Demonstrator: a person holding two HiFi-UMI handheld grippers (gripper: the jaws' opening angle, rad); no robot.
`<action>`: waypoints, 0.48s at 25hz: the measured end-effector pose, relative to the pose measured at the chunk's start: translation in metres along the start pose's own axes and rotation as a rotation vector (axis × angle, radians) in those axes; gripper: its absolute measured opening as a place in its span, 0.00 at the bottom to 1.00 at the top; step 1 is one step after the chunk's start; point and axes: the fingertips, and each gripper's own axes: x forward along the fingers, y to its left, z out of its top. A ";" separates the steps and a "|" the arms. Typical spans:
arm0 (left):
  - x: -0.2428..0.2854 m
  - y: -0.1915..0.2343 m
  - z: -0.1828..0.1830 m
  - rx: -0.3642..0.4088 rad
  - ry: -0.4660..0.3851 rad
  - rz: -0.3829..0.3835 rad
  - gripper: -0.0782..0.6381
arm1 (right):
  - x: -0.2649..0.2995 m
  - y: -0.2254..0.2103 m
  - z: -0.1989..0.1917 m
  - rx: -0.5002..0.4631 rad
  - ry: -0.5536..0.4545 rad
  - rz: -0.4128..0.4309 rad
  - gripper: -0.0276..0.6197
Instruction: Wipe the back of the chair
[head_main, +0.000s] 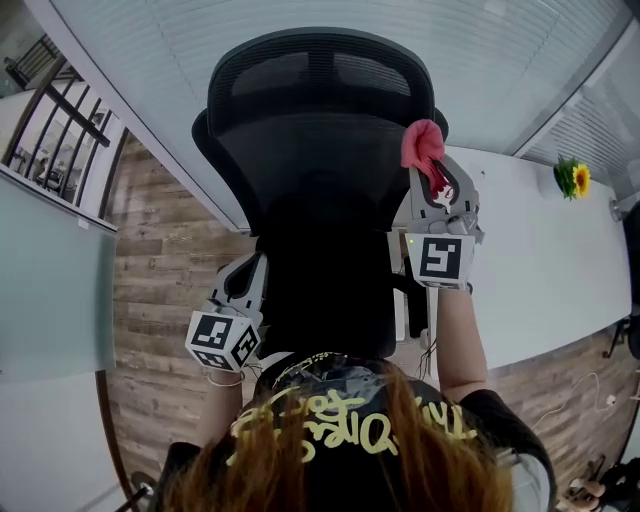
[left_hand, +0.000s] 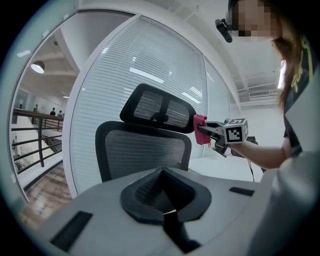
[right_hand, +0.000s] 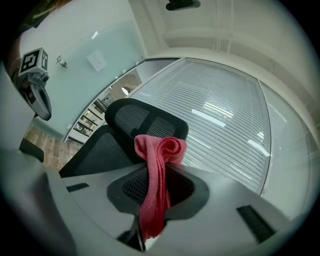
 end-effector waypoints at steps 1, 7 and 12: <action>-0.001 0.000 0.000 -0.001 -0.001 0.006 0.10 | 0.002 0.000 -0.001 0.004 -0.007 0.001 0.15; -0.009 0.008 -0.003 -0.007 -0.001 0.041 0.10 | 0.014 0.007 0.003 0.020 -0.039 0.008 0.15; -0.012 0.015 -0.004 -0.009 0.004 0.055 0.10 | 0.022 0.013 0.004 0.034 -0.038 0.017 0.15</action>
